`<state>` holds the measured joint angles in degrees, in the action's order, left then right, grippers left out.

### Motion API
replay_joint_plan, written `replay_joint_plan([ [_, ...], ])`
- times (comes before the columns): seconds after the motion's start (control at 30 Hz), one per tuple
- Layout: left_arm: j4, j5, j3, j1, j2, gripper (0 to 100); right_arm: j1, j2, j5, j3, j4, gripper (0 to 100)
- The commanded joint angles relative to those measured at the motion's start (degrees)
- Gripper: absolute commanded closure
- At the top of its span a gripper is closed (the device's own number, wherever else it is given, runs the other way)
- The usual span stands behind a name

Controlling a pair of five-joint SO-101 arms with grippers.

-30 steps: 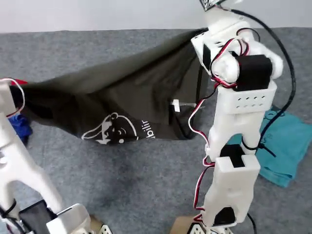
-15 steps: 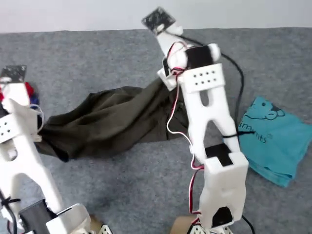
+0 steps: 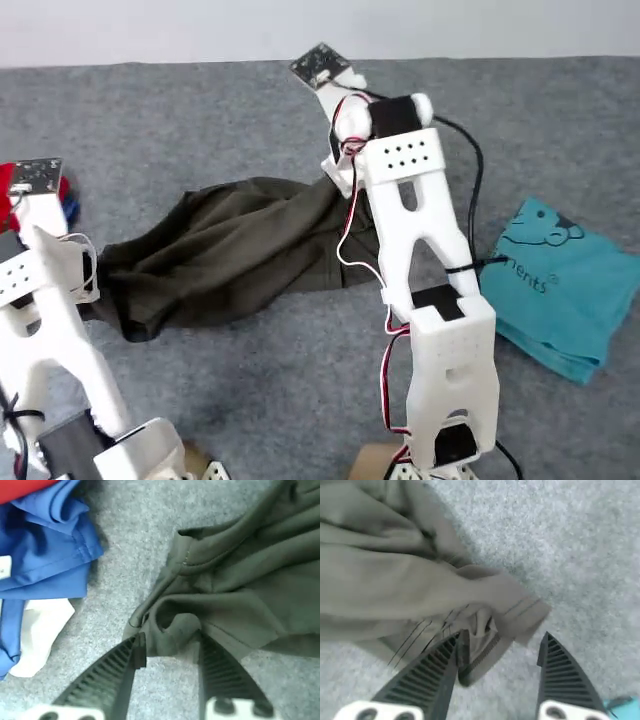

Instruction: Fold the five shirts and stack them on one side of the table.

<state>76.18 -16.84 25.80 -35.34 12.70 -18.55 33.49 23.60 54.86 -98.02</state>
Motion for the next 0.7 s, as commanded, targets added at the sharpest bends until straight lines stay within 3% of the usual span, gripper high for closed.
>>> replay_joint_plan([
  [0.0,-1.76,-0.7,0.04,-1.14,2.02,83,-1.19,-5.58,4.66,4.13,-5.14,80.4],
  [0.13,-2.2,-0.44,-0.04,-1.23,2.02,83,-0.84,-10.59,8.09,-0.18,-4.97,84.6],
  [0.3,-3.52,-0.35,-0.04,-1.23,2.02,83,-1.89,-16.31,14.24,-15.74,-4.88,85.9],
  [0.5,-3.52,-0.35,-0.04,-1.23,2.02,83,-6.2,-18.07,26.37,-30.15,-4.09,86.2],
  [0.67,-3.52,-0.35,-0.13,-1.14,2.02,83,-8.92,-17.63,30.33,-35.43,1.98,86.1],
])
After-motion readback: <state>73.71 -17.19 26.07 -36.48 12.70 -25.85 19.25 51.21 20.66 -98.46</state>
